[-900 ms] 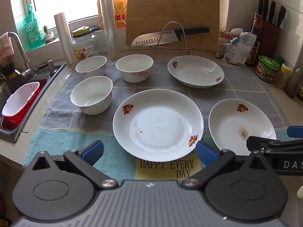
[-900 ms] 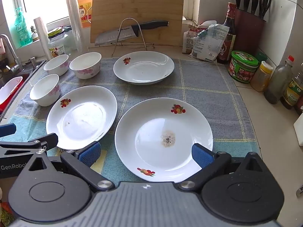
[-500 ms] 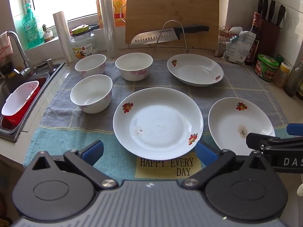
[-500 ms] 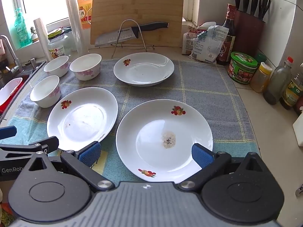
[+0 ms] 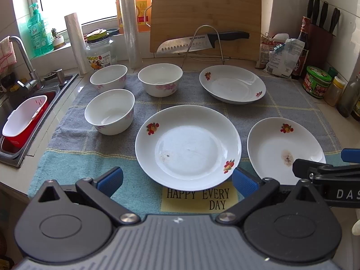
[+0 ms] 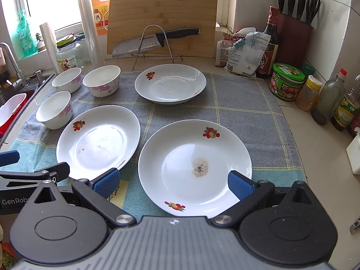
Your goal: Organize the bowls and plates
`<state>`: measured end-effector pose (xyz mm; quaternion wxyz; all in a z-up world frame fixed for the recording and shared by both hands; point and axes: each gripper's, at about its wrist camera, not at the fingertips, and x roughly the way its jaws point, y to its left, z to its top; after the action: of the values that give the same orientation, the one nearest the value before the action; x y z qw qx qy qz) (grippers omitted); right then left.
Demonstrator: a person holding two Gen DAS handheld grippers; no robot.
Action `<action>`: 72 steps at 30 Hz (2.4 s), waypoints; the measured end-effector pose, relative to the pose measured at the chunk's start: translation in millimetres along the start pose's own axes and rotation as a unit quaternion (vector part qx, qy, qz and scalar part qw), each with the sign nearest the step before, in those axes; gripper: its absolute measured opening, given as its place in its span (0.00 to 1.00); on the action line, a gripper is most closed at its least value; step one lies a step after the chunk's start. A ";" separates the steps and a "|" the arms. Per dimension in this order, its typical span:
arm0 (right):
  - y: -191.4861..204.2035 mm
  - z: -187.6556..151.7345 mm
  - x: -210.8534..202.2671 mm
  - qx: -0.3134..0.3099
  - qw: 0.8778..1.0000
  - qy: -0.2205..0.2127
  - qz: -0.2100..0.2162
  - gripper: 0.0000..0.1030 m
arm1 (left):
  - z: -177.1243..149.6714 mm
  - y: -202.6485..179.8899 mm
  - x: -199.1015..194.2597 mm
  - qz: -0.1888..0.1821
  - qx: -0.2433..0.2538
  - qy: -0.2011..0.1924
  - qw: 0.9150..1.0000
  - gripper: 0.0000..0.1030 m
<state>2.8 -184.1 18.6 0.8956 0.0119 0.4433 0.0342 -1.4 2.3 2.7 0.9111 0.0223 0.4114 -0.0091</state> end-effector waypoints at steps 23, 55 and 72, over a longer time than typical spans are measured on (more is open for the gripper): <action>3.2 -0.1 -7.5 -0.003 1.000 -0.006 -0.005 1.00 | -0.4 4.0 -5.2 -0.001 -0.005 -0.001 1.000 0.99; 9.4 -2.8 -13.3 -0.003 1.000 -0.015 -0.009 1.00 | 2.0 11.6 -6.1 -0.016 -0.010 0.001 1.000 0.99; 19.0 -2.8 -20.0 -0.003 0.999 -0.032 -0.025 1.00 | 5.1 22.3 -3.5 -0.045 0.002 -0.011 0.999 0.99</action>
<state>-12.5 -166.6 33.8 0.9099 -0.0003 0.4147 0.0129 0.8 24.3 9.5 0.9143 0.0052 0.4018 -0.0510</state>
